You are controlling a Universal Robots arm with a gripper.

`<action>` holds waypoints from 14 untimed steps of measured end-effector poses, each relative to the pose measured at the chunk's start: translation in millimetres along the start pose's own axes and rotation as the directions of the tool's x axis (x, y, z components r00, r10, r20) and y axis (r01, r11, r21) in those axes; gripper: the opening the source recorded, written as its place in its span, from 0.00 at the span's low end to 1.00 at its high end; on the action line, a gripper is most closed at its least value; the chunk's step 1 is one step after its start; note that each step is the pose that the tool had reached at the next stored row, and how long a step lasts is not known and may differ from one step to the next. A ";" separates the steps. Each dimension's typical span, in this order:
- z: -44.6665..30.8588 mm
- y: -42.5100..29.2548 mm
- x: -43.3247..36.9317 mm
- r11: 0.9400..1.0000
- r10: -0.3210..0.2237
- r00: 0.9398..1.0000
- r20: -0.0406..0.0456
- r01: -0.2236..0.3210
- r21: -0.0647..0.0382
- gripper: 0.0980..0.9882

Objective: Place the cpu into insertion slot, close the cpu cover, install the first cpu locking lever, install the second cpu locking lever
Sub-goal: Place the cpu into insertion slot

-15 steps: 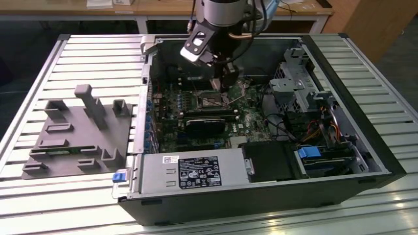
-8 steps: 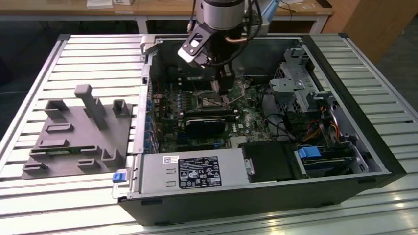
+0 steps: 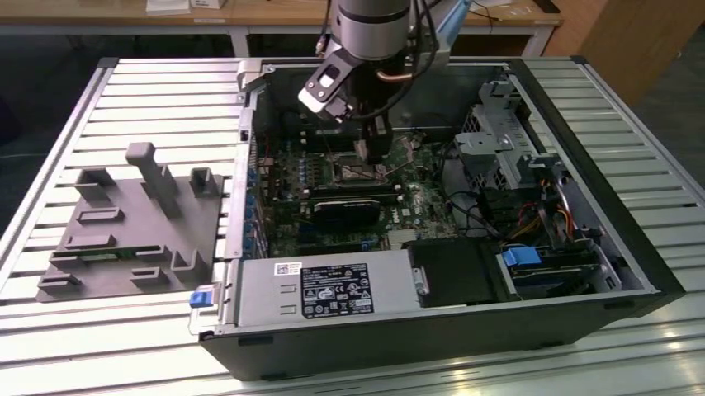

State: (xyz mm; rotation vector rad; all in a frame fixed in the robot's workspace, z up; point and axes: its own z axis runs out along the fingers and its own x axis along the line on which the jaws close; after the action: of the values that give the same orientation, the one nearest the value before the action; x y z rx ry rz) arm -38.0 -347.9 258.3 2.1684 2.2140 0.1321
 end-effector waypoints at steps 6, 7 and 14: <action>6.9 -1.2 0.1 1.000 0.005 1.000 -0.006 -0.005 0.000 0.49; 8.2 -1.8 0.3 1.000 0.008 1.000 -0.005 -0.008 0.000 0.49; 16.6 -5.3 3.3 0.999 0.038 0.999 -0.002 -0.038 -0.001 0.49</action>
State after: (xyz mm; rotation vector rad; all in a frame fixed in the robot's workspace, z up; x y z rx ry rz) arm -41.9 -344.2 241.4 2.2115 2.1740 0.1375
